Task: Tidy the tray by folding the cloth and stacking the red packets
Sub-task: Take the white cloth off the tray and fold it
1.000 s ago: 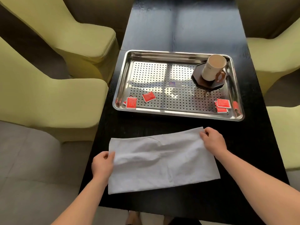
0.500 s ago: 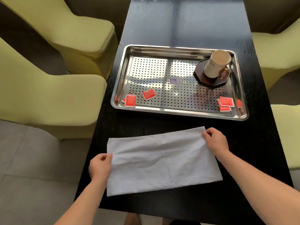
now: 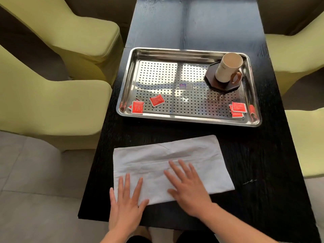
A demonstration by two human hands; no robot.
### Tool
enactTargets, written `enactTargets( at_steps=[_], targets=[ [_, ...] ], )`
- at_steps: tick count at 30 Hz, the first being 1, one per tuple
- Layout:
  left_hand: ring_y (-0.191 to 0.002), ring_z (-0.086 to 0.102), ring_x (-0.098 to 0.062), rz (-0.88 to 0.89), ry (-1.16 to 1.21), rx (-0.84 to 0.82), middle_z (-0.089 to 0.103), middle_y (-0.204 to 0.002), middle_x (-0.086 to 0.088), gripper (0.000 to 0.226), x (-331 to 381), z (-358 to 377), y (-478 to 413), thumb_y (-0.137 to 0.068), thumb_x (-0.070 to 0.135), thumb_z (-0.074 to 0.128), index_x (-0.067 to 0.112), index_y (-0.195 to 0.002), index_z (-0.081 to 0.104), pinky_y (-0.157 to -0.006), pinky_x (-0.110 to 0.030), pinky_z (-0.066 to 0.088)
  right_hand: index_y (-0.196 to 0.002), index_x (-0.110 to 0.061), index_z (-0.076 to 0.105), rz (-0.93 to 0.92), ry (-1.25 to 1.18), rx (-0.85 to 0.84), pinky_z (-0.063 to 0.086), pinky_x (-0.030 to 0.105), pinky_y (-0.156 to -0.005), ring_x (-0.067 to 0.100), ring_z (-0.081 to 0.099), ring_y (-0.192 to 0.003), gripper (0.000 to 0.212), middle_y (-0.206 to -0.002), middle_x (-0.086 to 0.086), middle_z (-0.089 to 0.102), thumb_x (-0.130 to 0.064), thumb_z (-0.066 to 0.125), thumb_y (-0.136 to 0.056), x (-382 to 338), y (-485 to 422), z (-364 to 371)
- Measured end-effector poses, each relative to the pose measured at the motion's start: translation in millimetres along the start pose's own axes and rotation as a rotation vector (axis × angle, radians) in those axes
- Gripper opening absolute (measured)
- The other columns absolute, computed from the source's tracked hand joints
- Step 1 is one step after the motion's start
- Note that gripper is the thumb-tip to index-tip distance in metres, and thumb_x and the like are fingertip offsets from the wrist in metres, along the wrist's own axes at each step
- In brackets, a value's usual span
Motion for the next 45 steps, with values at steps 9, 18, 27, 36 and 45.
enactTargets(
  at_steps=[9,18,27,36,45],
  targets=[
    [-0.152,-0.001,-0.037,-0.101,-0.025,-0.031,-0.005,-0.166,-0.013,0.085,-10.5,6.3,1.1,-0.079,0.080,0.001,0.041,-0.154,-0.006,-0.117,-0.062,0.012,-0.157,-0.033,0.019,0.113,0.201,-0.207,0.012,0.054,-0.117,0.029,0.003,-0.154,0.061,-0.166,0.002,0.016,-0.057,0.026,-0.101,69.2,77.0,27.1],
    [-0.147,0.014,-0.035,-0.322,0.173,0.022,0.011,-0.162,-0.013,0.076,-4.8,-8.5,8.5,-0.092,0.054,0.050,0.030,-0.157,0.017,-0.113,-0.052,0.031,-0.154,-0.009,0.027,0.307,0.149,-0.148,0.011,0.047,-0.117,0.029,0.014,-0.152,0.079,-0.164,0.008,0.018,-0.063,0.026,-0.096,75.1,94.7,-1.1],
    [-0.113,0.051,-0.044,-0.769,0.548,-0.031,0.048,-0.129,-0.023,0.078,-37.5,-9.6,5.8,-0.075,0.033,0.081,0.010,-0.139,0.043,-0.091,-0.053,0.047,-0.139,-0.012,0.056,0.252,0.084,-0.007,0.021,0.041,-0.117,0.028,0.042,-0.141,0.057,-0.152,0.006,0.046,-0.047,0.039,-0.098,70.5,100.0,2.2],
    [-0.087,0.057,-0.035,-0.780,0.556,-0.032,0.057,-0.101,-0.016,0.050,-45.4,-5.6,-5.2,-0.071,0.029,0.083,0.010,-0.103,0.050,-0.070,-0.038,0.044,-0.132,-0.020,0.054,0.746,-1.769,-0.094,0.061,0.041,-0.084,0.025,0.069,-0.101,0.040,-0.121,0.009,0.065,-0.029,0.065,-0.094,15.1,-99.2,-31.0],
    [-0.069,0.054,-0.022,-0.665,0.498,-0.006,0.059,-0.077,-0.002,0.035,-48.8,-8.4,-8.7,-0.078,0.021,0.078,0.015,-0.097,0.048,-0.058,-0.035,0.038,-0.136,-0.005,0.047,1.121,-1.894,0.589,0.059,0.039,-0.080,0.031,0.070,-0.099,0.034,-0.109,0.017,0.068,-0.013,0.045,-0.104,139.7,-44.5,-33.8]
  ],
)
Point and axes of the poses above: each hand's wrist, its own y-axis away from the middle knuckle, its own z-axis out of the palm, x = y × z, the point moved 3 cm from there along -y, towards the middle knuckle
